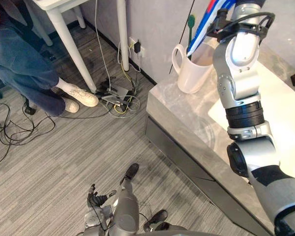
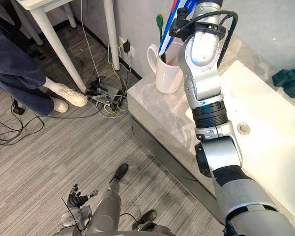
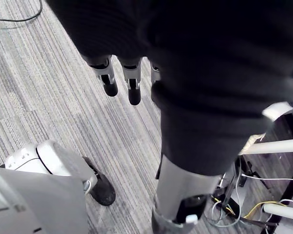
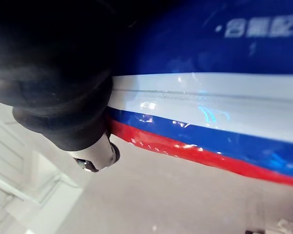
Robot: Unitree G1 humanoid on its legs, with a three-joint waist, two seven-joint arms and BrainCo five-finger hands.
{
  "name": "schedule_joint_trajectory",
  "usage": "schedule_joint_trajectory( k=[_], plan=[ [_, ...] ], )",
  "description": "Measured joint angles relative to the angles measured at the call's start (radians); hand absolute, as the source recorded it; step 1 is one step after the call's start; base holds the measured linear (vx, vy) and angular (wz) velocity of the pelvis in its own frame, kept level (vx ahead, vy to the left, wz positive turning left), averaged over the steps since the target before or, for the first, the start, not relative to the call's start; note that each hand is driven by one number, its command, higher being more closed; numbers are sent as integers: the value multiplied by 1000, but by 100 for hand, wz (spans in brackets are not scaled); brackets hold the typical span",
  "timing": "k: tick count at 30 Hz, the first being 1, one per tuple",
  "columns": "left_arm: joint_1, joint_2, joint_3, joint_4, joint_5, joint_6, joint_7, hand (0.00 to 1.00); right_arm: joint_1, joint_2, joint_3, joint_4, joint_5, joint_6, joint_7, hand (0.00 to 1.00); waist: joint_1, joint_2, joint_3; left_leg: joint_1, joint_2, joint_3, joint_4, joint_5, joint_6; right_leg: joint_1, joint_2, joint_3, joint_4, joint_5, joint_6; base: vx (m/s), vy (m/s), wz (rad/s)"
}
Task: Organize washtable
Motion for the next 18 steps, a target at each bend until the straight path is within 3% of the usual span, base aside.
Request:
schedule_joint_trajectory(
  k=[18],
  plan=[
    [-22,-3,2,1,-20,-20,0,0,-15,-39,-1,1,-1,-13,0,100,-5,-13,24,-7,3,2,-1,9,-13,-6,-2,28,-1,-7,11,-11,20,0]
  ],
)
